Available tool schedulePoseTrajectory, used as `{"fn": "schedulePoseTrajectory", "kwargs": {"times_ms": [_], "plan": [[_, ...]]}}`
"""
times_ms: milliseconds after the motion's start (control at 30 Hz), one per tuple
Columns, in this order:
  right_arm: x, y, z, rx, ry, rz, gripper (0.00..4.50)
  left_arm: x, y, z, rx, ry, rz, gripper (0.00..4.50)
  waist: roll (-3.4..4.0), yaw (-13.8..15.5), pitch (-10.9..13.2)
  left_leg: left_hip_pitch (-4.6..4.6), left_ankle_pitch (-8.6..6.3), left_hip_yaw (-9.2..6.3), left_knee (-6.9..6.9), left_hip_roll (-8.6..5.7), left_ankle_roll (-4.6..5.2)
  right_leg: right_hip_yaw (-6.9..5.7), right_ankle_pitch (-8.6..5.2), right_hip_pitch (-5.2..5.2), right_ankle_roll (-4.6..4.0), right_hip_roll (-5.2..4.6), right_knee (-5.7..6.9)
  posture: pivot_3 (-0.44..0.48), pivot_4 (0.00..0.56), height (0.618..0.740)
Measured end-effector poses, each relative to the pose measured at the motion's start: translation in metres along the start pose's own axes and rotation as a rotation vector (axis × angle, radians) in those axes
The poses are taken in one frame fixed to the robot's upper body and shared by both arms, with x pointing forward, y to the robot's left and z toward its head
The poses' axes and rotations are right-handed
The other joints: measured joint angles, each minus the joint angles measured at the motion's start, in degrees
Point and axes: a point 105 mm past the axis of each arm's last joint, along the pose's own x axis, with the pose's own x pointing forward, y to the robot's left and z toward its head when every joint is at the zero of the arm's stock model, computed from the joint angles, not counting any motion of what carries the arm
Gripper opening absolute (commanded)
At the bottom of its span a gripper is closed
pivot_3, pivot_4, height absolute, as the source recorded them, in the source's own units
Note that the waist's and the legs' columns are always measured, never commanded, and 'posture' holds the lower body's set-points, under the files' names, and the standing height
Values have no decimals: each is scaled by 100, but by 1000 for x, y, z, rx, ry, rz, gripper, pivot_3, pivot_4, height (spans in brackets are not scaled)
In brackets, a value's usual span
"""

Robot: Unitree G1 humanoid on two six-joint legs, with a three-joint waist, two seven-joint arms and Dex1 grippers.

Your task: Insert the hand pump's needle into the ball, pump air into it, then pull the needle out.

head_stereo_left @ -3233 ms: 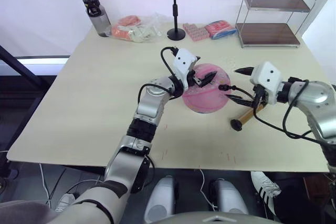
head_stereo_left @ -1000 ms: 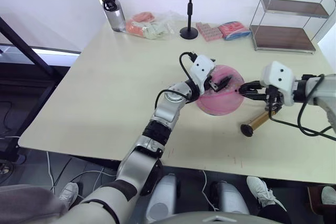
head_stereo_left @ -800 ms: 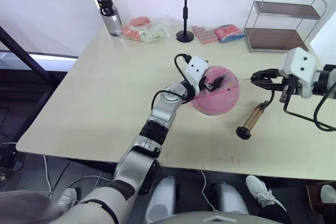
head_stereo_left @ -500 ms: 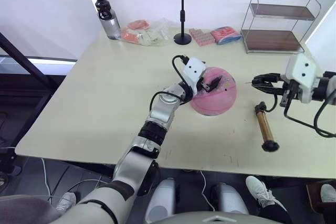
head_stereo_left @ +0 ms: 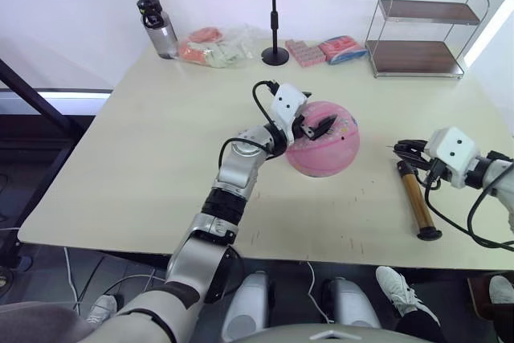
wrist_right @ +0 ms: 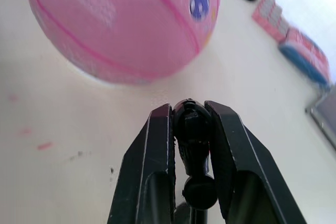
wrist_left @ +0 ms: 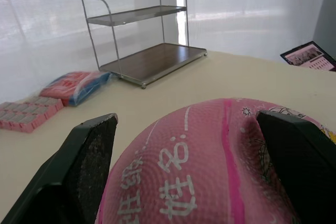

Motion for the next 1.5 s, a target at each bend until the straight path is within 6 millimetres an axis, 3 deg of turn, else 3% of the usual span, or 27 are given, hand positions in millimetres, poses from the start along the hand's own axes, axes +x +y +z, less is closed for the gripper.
{"fn": "schedulePoseTrajectory", "kwargs": {"times_ms": [233, 433, 567, 800, 1133, 1233, 1500], "plan": [[-8, -5, -17, 78, -4, -124, 374, -15, 1, 41, 61, -92, -87, 4500, 0, -68, 21, -66, 13, 31, -19, 0, -20, 8, 4, -80, 4, 4, 2, 0, 150, 740], [-12, -8, -22, 131, -18, -191, 374, -38, -1, 58, 124, -124, -188, 4500, 2, -131, 23, -75, 9, 40, -20, 2, -13, 17, 4, -93, 5, 6, 2, 0, 150, 740], [-19, -8, -38, 214, 5, -257, 374, -83, 11, 46, 102, -57, -222, 4500, 10, -159, 28, -69, 4, 38, -28, 8, -4, 24, 3, -97, 2, 13, 7, 0, 150, 740], [-27, -14, -58, 311, 20, -350, 374, -141, 19, 37, 92, 16, -288, 4500, 10, -145, 30, -66, 3, 40, -26, 8, -3, 44, 4, -102, 3, 12, 8, 0, 150, 740], [-32, -26, -88, 440, 59, -506, 374, -213, 11, 18, -13, 122, -351, 4500, 13, -185, 32, -60, 3, 55, -28, 15, -2, 61, 0, -106, -6, 17, 12, 0, 150, 740], [-33, -34, -96, 471, 74, -581, 374, -223, 6, 15, -42, 127, -355, 4500, 13, -229, 32, -59, 3, 57, -27, 16, -2, 65, 0, -107, -7, 17, 13, 0, 150, 740], [-43, -49, -120, 556, 174, -752, 374, -226, -5, 23, -36, 94, -392, 4500, 14, -264, 32, -53, 3, 68, -36, 15, -1, 77, 5, -110, -1, 18, 17, 0, 150, 740]]}}
